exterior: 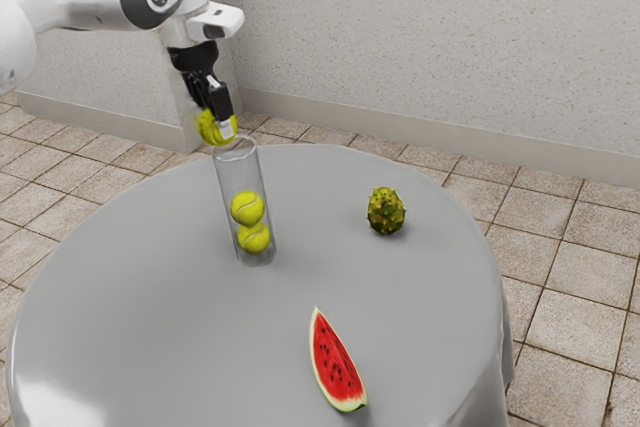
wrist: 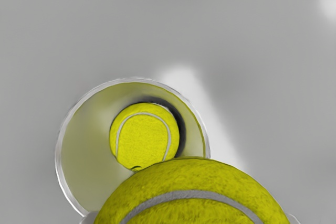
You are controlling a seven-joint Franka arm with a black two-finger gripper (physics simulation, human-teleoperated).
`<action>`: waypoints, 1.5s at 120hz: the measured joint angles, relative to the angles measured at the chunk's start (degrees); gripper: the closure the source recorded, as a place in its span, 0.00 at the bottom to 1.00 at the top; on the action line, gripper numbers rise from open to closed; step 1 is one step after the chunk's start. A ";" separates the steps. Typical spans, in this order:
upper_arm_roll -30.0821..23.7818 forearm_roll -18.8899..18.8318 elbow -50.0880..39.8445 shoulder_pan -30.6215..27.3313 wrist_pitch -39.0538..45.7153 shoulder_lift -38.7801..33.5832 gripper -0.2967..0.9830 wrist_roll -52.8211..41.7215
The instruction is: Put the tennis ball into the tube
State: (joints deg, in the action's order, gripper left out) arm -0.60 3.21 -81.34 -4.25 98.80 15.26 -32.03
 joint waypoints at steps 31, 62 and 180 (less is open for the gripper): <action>0.33 -0.09 3.95 0.08 0.17 3.67 0.65 0.43; 0.37 -0.05 5.41 0.09 0.71 6.10 0.64 0.75; 0.50 1.06 -9.85 1.50 -2.95 -12.25 0.24 5.33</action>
State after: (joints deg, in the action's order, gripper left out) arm -0.10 4.27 -91.19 -2.75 95.86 3.02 -26.69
